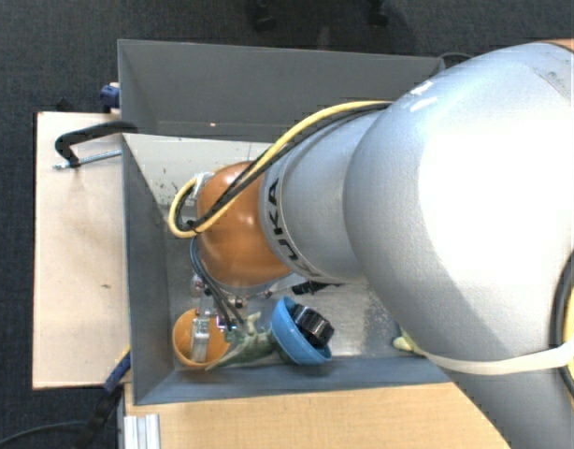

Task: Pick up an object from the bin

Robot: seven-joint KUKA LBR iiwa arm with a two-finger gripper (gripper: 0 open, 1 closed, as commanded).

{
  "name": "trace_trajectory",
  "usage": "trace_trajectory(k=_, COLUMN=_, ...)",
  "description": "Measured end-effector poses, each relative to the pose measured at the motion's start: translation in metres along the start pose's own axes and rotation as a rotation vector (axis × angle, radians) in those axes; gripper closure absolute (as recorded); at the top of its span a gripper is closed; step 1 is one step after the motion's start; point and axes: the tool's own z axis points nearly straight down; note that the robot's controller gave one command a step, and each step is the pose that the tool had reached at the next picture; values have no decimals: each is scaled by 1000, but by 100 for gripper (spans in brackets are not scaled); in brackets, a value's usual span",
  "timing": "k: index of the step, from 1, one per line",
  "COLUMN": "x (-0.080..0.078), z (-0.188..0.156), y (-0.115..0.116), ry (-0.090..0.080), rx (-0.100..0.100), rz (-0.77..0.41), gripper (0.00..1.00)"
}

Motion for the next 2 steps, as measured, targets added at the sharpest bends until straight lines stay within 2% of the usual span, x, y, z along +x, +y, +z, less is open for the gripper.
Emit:
trace_trajectory(k=1, x=0, z=-1, y=0, ry=-1, rx=0, rz=0, gripper=100)
trace_trajectory(k=2, x=-3, z=-90, y=2, ry=-11, rx=-6, rz=-1, gripper=100)
